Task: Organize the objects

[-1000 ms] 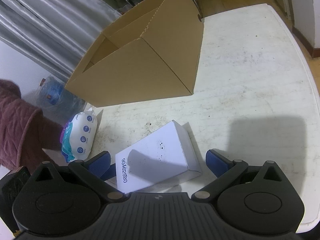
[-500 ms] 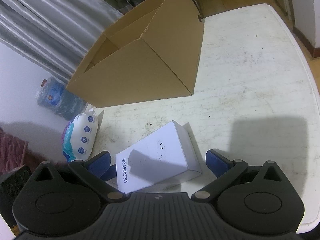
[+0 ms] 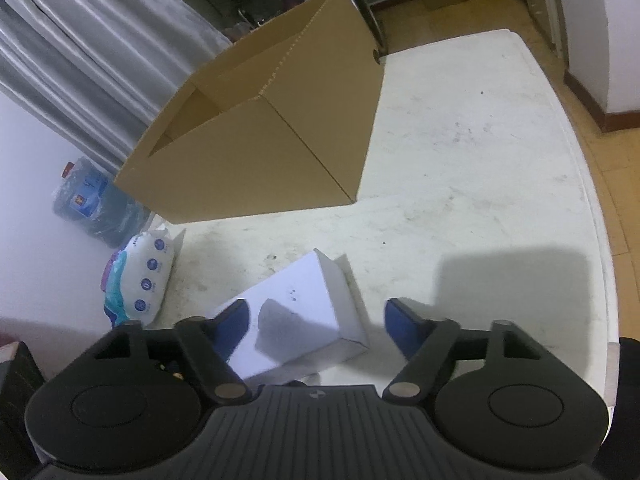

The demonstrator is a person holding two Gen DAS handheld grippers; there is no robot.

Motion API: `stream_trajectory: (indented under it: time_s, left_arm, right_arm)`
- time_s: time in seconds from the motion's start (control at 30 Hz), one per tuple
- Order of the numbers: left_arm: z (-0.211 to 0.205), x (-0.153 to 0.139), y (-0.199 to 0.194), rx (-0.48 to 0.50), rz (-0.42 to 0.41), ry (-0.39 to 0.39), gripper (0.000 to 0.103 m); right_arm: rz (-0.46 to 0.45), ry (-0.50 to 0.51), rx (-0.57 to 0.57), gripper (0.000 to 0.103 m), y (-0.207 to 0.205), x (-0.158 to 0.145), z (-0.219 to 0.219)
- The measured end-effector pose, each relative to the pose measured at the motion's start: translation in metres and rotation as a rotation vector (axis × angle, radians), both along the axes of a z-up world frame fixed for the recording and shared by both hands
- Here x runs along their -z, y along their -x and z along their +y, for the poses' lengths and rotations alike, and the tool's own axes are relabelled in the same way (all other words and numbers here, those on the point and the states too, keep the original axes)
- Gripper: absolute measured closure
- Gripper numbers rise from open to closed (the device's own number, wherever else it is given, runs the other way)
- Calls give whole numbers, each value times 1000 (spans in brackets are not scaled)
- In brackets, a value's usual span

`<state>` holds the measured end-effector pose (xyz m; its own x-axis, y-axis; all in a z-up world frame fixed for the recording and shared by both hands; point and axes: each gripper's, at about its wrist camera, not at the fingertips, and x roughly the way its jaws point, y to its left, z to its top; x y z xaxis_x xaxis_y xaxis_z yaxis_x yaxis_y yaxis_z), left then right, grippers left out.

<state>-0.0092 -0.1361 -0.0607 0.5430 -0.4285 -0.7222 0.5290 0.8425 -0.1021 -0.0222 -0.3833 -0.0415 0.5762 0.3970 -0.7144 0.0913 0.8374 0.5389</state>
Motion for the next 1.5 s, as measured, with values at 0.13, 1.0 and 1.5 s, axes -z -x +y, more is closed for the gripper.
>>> stream_trajectory:
  time_s: [0.13,1.0,1.5]
  left_arm:
    - [-2,0,-1,-15,3,-10,32]
    - [-15,-3,19,-32,5,-88,22]
    - [-13,-5,14,-71,26,-49,23]
  right_arm:
    - [0,-19,-23,43,0,4,1]
    - [-26,15,-51,41,21,3,7]
    - [-24,73,-39,39,23,-5,21]
